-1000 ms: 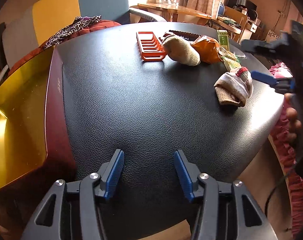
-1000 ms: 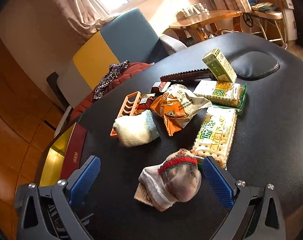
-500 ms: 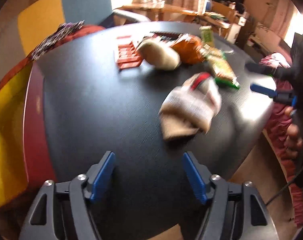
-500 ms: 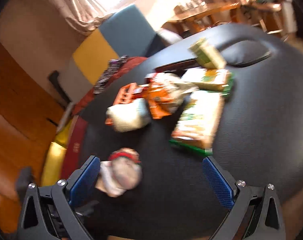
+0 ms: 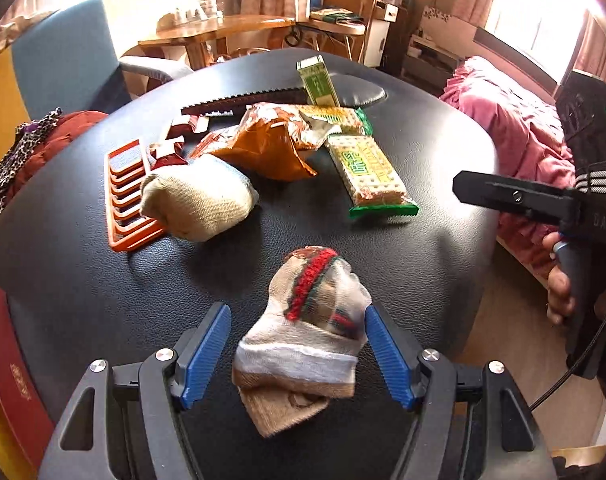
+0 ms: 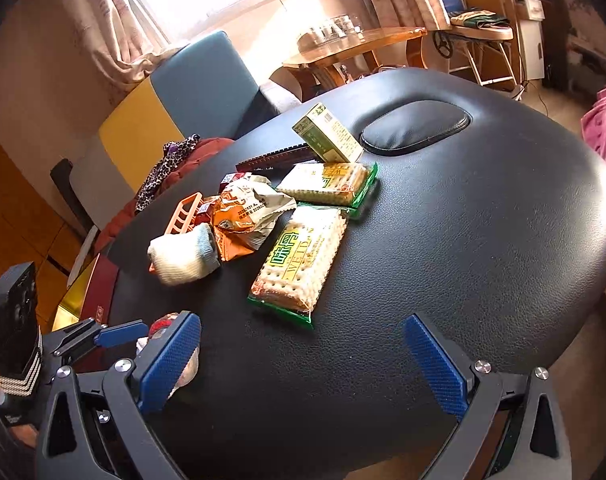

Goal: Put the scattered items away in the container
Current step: 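Grasp the WEIDAN cracker pack with the right gripper while the left gripper lifts the sock, then carry the striped sock over the gold tray with the left gripper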

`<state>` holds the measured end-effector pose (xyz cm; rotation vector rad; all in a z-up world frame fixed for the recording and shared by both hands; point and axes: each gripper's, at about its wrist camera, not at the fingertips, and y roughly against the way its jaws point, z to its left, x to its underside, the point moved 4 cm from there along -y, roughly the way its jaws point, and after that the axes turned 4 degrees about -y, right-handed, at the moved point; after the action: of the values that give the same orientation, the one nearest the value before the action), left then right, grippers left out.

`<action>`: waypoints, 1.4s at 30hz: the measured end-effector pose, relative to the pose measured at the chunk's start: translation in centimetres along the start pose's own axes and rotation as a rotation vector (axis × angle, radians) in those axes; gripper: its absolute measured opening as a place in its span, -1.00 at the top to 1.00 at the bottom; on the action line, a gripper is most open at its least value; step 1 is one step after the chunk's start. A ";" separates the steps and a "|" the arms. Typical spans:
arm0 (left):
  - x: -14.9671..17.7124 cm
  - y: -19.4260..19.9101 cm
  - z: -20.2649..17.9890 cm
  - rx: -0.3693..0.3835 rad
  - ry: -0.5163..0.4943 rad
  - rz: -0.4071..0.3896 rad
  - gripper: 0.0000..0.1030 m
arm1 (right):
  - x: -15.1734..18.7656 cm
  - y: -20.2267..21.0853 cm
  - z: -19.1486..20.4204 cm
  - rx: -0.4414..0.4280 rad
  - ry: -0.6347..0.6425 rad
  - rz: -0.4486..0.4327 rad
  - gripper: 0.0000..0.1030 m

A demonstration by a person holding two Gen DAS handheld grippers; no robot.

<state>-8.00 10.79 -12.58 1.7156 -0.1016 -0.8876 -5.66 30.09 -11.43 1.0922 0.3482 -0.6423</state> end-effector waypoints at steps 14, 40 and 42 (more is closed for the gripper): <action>5.0 1.3 0.9 0.069 0.194 -0.034 0.36 | -1.3 -3.8 1.6 0.101 -0.005 0.004 -0.60; 11.5 5.8 3.9 0.000 0.395 -0.098 0.33 | 3.3 -6.1 7.2 0.275 0.207 0.072 -0.03; 11.6 5.9 4.2 -0.003 0.407 -0.093 0.33 | 4.4 -5.8 8.3 0.243 0.236 0.081 -0.03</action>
<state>-0.09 -0.39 -13.59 1.8761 0.2533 -0.5883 -6.39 19.46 -14.44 1.4128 0.4347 -0.4928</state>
